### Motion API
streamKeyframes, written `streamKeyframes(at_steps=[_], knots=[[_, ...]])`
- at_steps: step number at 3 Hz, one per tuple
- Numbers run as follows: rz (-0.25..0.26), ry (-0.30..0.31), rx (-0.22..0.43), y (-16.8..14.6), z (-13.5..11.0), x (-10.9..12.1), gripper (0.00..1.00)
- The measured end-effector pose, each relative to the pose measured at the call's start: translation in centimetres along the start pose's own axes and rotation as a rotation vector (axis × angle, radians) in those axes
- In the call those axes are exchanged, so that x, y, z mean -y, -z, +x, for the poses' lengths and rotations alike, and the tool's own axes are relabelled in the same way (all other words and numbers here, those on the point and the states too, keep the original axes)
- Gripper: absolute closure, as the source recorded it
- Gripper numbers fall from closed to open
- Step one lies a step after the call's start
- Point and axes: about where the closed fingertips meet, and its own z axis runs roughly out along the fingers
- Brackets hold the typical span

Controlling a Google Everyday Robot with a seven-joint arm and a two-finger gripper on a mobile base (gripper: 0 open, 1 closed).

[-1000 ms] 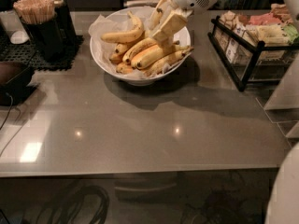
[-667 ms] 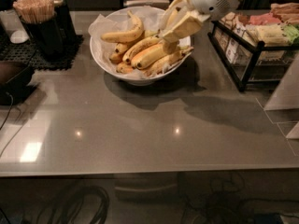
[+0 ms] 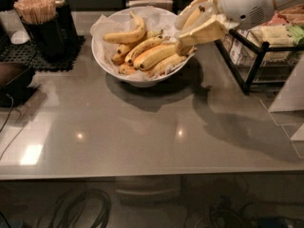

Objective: Pick banana from white bowl

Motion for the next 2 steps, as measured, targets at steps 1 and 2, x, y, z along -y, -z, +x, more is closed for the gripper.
streamKeyframes(at_steps=[1,2], knots=[[0.051,-0.009,0.054,1.4,-0.6,-1.4,1.00],[0.079,-0.044,0.127,3.2,-1.2,-3.9,1.00]])
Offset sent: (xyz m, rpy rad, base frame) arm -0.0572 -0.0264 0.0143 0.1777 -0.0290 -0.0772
